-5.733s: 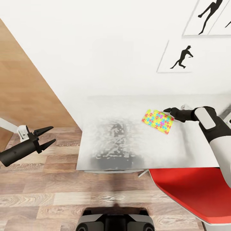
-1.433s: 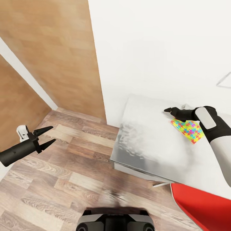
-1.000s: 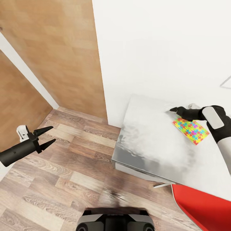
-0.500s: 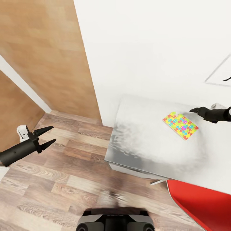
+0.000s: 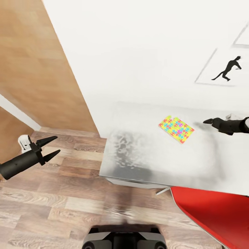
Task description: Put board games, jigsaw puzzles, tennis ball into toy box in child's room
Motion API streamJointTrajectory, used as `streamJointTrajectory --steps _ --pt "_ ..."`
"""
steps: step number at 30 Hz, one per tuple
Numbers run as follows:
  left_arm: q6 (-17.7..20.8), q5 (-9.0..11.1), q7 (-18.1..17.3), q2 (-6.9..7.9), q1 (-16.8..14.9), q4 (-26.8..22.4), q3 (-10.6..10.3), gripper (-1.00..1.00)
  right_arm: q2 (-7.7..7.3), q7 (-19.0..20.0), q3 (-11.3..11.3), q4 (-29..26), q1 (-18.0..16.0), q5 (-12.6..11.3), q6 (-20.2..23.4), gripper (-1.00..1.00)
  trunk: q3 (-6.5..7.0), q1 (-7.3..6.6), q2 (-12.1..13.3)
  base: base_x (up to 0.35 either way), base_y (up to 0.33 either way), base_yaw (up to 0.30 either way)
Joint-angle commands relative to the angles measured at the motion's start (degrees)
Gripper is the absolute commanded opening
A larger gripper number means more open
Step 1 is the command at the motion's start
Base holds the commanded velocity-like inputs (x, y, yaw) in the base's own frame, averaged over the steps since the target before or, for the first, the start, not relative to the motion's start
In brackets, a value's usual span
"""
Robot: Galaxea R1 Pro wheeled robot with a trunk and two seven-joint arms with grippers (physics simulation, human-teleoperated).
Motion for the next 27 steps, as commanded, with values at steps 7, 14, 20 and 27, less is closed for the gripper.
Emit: streamJointTrajectory --steps 7,14,20,27 --pt "0.1 0.6 0.6 -0.03 0.0 0.0 0.1 1.0 2.42 -0.2 0.3 0.0 2.0 -0.5 1.3 1.0 0.03 0.03 -0.1 0.0 0.0 -0.185" --pt "0.1 0.6 0.5 -0.01 0.0 0.0 0.1 1.0 4.11 1.9 0.4 0.0 3.8 -0.5 1.6 1.0 0.06 0.03 -0.1 0.0 0.0 -0.05" --pt "0.1 0.6 0.6 0.0 0.0 0.0 0.1 1.0 4.75 3.5 0.4 0.1 4.3 -0.5 1.7 1.0 0.06 0.03 -0.1 0.012 0.0 -0.016" --pt "0.1 0.6 0.6 -0.03 0.0 0.0 0.1 1.0 5.43 5.2 0.5 0.5 4.8 -0.5 1.7 1.0 0.07 0.03 -0.1 0.15 0.0 -0.005"
